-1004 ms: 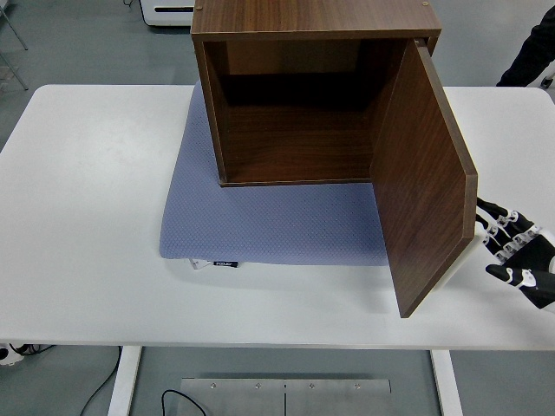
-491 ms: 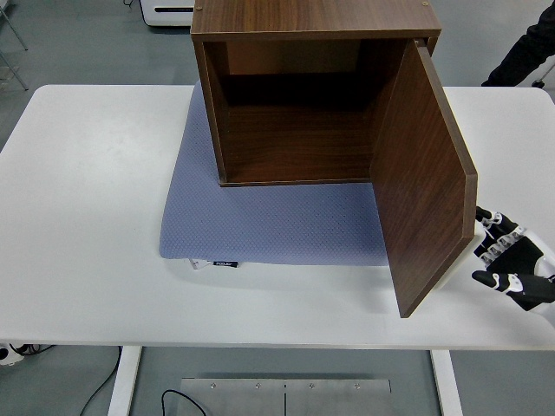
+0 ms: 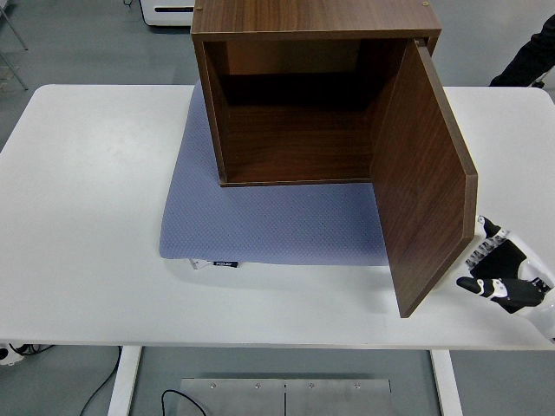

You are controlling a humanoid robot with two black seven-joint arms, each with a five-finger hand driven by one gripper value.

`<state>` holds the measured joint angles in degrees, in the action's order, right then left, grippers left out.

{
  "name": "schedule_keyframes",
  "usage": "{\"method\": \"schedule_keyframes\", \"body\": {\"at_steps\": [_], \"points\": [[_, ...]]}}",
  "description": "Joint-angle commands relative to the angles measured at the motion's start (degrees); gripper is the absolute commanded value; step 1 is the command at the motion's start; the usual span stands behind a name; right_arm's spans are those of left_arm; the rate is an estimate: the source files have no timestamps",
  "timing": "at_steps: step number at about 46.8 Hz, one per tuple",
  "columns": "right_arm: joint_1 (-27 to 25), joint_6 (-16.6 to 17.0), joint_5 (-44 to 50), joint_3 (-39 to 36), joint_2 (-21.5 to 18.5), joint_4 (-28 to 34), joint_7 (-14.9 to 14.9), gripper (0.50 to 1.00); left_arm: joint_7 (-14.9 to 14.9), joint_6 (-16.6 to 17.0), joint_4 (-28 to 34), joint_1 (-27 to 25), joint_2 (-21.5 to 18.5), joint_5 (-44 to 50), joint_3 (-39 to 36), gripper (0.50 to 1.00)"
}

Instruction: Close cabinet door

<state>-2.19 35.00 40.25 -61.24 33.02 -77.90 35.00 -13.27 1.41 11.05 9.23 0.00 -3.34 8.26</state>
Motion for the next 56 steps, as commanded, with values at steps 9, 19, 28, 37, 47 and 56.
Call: {"method": "schedule_keyframes", "body": {"at_steps": [9,19,28,37,47,56], "points": [[1.4,0.0,0.2,1.0,-0.8,-0.4,0.0,1.000,0.0,0.0,0.0,0.0,0.0,0.0,0.0,1.000],[1.9,0.0,0.3,1.3,-2.3,-0.5,0.0,1.000,0.0,0.0,-0.1,0.0,0.0,0.0,0.0,1.000],[2.8,0.0,0.4,2.9,-3.0,-0.5,0.0,1.000,0.0,0.0,0.0,0.0,0.0,0.0,0.0,1.000],[3.9,0.0,0.4,3.8,-4.2,-0.5,0.0,1.000,0.0,0.0,0.0,0.0,0.0,0.0,0.0,1.000],[5.4,0.0,0.4,5.3,-5.2,-0.5,0.0,1.000,0.0,0.0,0.0,0.0,0.0,0.0,0.0,1.000],[5.8,0.0,0.4,5.9,-5.7,-0.5,0.0,1.000,0.0,0.0,0.0,0.0,0.0,0.0,0.0,1.000]]}}
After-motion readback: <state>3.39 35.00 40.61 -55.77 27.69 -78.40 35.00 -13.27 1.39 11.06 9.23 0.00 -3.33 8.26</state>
